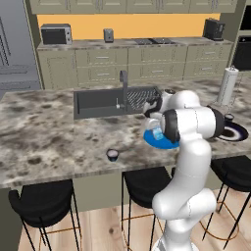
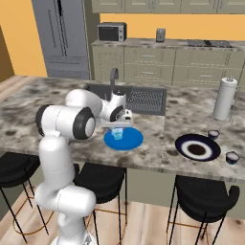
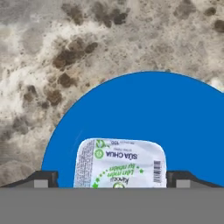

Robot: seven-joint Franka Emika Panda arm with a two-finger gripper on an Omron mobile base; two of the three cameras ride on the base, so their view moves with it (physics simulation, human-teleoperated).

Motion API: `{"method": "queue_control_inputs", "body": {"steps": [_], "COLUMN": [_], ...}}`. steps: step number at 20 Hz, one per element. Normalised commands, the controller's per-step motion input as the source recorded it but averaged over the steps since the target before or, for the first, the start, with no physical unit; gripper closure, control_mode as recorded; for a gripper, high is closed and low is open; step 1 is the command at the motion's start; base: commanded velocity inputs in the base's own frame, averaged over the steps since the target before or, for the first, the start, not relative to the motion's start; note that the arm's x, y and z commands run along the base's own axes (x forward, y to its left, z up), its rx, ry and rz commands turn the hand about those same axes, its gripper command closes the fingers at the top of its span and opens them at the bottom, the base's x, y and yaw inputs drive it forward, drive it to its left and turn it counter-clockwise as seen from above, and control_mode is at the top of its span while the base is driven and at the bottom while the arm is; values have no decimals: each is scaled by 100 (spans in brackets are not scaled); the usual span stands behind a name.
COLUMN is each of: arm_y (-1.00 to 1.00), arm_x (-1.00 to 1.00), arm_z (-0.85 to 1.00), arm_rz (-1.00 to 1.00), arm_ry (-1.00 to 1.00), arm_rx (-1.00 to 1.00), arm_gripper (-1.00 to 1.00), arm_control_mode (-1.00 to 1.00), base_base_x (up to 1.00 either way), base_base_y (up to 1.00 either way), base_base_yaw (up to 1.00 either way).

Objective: Place two yogurt containers on each plate.

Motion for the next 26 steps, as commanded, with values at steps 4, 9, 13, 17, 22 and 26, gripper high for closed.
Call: {"method": "queue_control_inputs", "body": {"steps": [4, 9, 13, 17, 22, 26], "arm_y": [0, 22, 82, 76, 76, 83], "arm_x": [-13, -49, -64, -80, -76, -26], "arm_z": [56, 40, 10, 2, 0, 0], "arm_rz": [-4, -6, -6, -3, -2, 0], "arm_ry": [0, 0, 3, 12, 4, 2], "arm_rx": [0, 0, 0, 0, 0, -2], "arm_gripper": [-100, -100, -100, -100, -100, -100], "arm_control_mode": [-100, -100, -100, -100, -100, -100], "base_base_x": [0, 0, 0, 0, 0, 0], "base_base_y": [0, 0, 0, 0, 0, 0], "base_base_yaw": [0, 0, 0, 0, 0, 0]}}
